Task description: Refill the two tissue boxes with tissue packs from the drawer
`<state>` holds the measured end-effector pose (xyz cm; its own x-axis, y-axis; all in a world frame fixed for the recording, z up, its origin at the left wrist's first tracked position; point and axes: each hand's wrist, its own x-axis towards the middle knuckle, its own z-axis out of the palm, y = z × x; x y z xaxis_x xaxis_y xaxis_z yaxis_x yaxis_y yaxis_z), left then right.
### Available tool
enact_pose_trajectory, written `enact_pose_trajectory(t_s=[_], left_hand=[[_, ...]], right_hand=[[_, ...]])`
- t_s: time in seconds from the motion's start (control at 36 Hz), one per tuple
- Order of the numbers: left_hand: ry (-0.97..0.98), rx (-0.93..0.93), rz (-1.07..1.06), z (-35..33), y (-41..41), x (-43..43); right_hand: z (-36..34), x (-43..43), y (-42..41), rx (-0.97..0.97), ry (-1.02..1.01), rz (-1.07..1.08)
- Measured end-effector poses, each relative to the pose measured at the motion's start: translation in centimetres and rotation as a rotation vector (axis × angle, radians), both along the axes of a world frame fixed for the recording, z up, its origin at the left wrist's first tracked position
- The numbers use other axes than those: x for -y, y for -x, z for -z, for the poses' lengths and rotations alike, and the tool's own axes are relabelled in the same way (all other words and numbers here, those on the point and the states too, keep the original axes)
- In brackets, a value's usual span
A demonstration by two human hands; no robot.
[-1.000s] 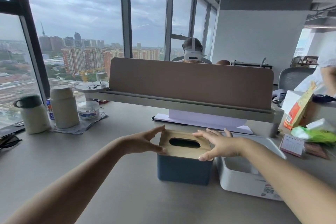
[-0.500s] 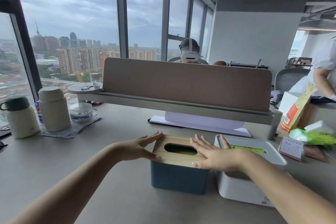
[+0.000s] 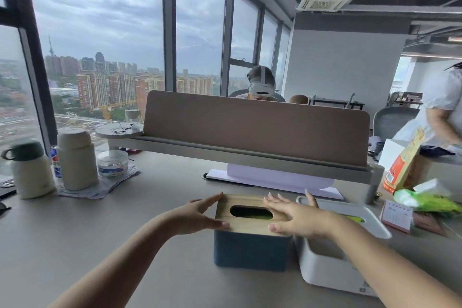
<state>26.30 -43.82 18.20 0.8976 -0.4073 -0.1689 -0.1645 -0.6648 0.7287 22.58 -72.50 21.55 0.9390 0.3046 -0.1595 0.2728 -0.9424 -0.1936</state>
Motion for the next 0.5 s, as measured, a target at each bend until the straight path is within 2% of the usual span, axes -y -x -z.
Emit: enact_pose_trajectory(t_s=[0.14,0.19,0.31,0.5], left_hand=[[-0.176,0.396,-0.109,0.4,2.9,0.5],[-0.148,0.446,-0.154,0.8,4.2,0.9],[-0.044,0.458,-0.21,2.0,5.5,1.4],[-0.033,0.6,-0.292,3.4,6.0,2.8]], right_hand=[[0.4,-0.2,3.3,0.376,0.037,0.092],[0.6,-0.3,4.6,0.476,0.049,0.123],[1.1,-0.8,6.3,0.507,0.088,0.165],[1.3,-1.5,7.3,0.537,0.174,0.176]])
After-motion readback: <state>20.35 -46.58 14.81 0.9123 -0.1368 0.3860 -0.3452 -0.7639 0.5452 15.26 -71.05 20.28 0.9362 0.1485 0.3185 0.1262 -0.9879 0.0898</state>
